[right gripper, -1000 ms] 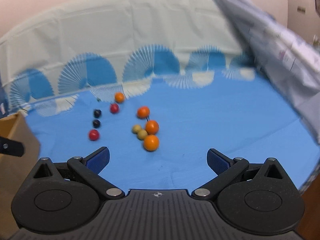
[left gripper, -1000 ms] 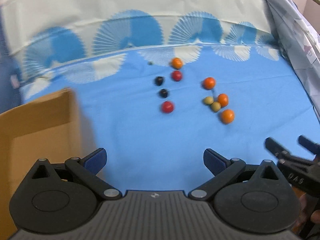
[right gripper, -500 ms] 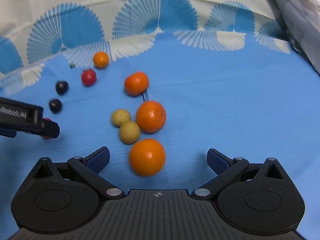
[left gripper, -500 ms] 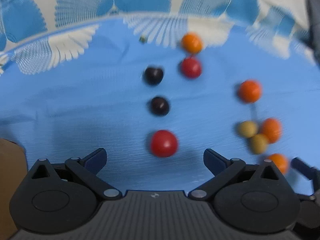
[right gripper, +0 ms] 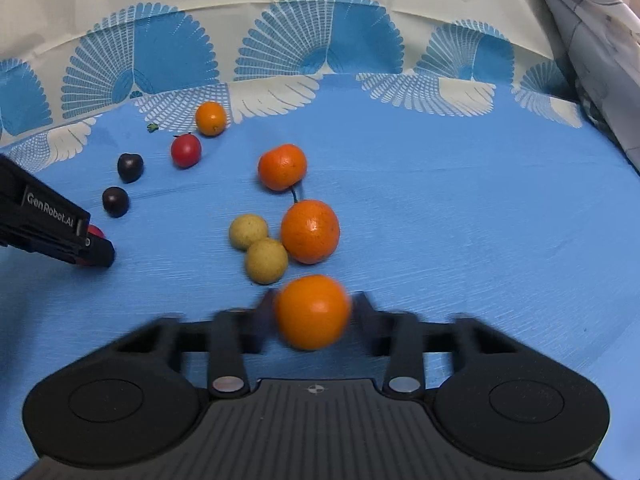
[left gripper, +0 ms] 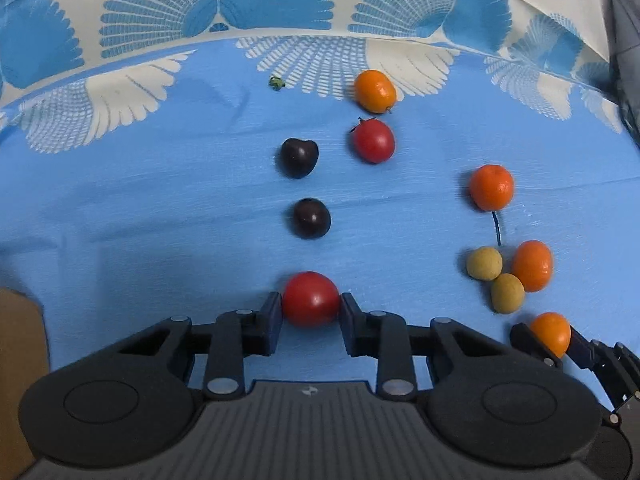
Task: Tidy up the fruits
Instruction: 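Grasp the red cherry with the left tool while the right tool grasps a tangerine, then carry the red cherry and tangerine into the box and open both tools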
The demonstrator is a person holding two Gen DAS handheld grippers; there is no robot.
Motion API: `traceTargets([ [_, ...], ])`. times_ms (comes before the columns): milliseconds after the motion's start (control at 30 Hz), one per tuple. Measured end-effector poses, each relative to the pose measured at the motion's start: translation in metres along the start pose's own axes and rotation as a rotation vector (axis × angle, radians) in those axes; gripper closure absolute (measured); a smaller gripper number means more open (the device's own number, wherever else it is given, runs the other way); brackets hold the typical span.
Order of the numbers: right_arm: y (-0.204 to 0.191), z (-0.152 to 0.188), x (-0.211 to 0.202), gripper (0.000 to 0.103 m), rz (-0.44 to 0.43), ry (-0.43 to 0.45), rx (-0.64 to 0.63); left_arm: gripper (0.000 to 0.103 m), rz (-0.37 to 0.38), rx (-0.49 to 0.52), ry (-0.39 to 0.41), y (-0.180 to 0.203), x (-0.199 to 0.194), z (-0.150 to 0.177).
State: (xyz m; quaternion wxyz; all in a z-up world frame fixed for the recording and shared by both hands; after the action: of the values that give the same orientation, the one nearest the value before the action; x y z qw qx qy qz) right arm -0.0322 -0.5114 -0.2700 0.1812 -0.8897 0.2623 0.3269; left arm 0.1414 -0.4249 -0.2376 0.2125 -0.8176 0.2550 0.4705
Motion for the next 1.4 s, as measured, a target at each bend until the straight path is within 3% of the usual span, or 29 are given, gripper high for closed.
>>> traceTargets([
  [200,0.000,-0.004,-0.028,0.064,-0.019,0.028,0.055,0.069,-0.001,0.029,0.078,-0.001,-0.035,0.006],
  [400,-0.018,-0.010,-0.082,0.064,-0.060,0.090,0.068,0.069,0.049,-0.012,0.117,-0.016,-0.096,0.022],
  [567,-0.057,-0.012,-0.143,0.064,-0.116,0.143,0.053,0.069,0.046,-0.061,0.132,-0.050,-0.153,0.046],
  [767,-0.125,-0.005,-0.221,0.064,-0.246,0.190,-0.003,0.069,0.019,-0.106,0.168,-0.111,-0.223,0.085],
  [900,-0.171,0.013,-0.261,0.064,-0.339,0.179,-0.041,0.069,-0.039,-0.124,0.214,-0.155,-0.272,0.121],
  [1067,-0.228,0.043,-0.301,0.064,-0.448,0.122,-0.061,0.069,-0.049,-0.178,0.221,-0.206,-0.316,0.171],
  [1300,-0.288,0.087,-0.340,0.064,-0.526,0.057,-0.144,0.069,-0.038,-0.288,0.164,-0.265,-0.340,0.231],
  [1400,-0.304,0.100,-0.349,0.064,-0.539,0.027,-0.168,0.069,-0.074,-0.307,0.175,-0.285,-0.349,0.248],
])
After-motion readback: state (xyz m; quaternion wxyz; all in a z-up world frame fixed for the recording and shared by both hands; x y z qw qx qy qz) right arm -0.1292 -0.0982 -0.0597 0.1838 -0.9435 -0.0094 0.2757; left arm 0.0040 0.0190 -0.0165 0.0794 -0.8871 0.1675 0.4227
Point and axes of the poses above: each gripper's, at about its wrist camera, not at the fingertips, and x roughly the way its jaws point, y to its right, z to its underside, the point moved 5 cm from there along x, roughly the way its jaws point, and after that the axes turned 9 degrees about -z, right-handed, at the moved point
